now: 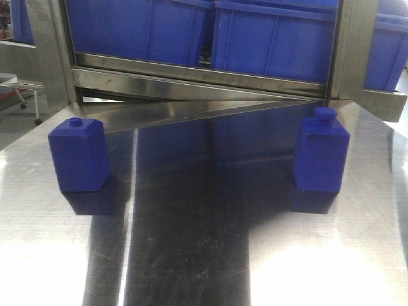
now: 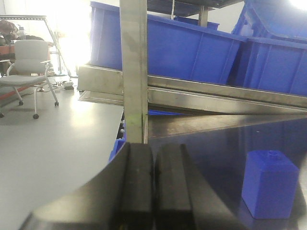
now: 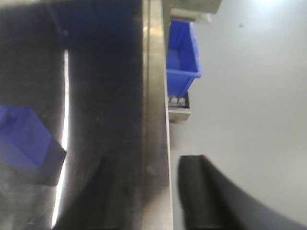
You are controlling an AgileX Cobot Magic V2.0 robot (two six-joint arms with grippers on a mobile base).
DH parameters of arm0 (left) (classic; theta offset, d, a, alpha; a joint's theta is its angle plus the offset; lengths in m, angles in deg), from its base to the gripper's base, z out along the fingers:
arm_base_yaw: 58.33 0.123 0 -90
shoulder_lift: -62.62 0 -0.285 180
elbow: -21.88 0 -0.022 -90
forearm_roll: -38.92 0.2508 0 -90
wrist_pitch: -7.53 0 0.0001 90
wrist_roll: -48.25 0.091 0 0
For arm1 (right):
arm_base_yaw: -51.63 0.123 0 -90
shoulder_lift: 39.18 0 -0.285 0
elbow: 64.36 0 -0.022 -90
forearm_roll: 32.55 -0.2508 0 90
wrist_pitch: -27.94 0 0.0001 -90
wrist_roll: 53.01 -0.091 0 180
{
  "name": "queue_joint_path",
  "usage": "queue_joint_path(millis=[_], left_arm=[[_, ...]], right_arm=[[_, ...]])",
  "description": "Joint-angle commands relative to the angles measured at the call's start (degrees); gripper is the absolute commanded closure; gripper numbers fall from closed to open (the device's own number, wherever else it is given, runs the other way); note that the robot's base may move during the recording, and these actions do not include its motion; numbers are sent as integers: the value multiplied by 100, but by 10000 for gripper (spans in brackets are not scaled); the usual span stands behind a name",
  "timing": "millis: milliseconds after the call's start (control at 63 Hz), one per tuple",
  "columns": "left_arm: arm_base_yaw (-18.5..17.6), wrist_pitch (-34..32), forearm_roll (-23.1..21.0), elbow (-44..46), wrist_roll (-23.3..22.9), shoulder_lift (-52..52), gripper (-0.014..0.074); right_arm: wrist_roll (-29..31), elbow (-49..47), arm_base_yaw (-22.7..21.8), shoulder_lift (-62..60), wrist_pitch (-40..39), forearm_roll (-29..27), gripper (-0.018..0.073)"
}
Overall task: Pick and sort blue part to right shelf
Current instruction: 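Lower the right gripper toward the blue part nearest it, then close the right gripper on the blue part and lift it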
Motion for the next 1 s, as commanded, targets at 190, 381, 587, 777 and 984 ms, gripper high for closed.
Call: queue_joint_path(millis=[190, 381, 587, 777, 984], left_arm=[[-29, -481, -2, -118, -66, -108, 473], [-29, -481, -2, -118, -66, -108, 473], [-29, -481, -2, -118, -66, -108, 473], [-29, -481, -2, -118, -66, -108, 473], [-29, -481, -2, -118, -66, -108, 473]], right_arm=[[-692, -1298, 523, 1448, 991, 188, -55], [-722, -2420, 857, 2463, 2085, -73, -54], [-722, -3730, 1197, 3540, 3211, -524, -54], [-727, -4625, 1323, 4370, 3591, -1328, -54], [-1097, -5188, 1473, 5079, 3689, -1319, -54]])
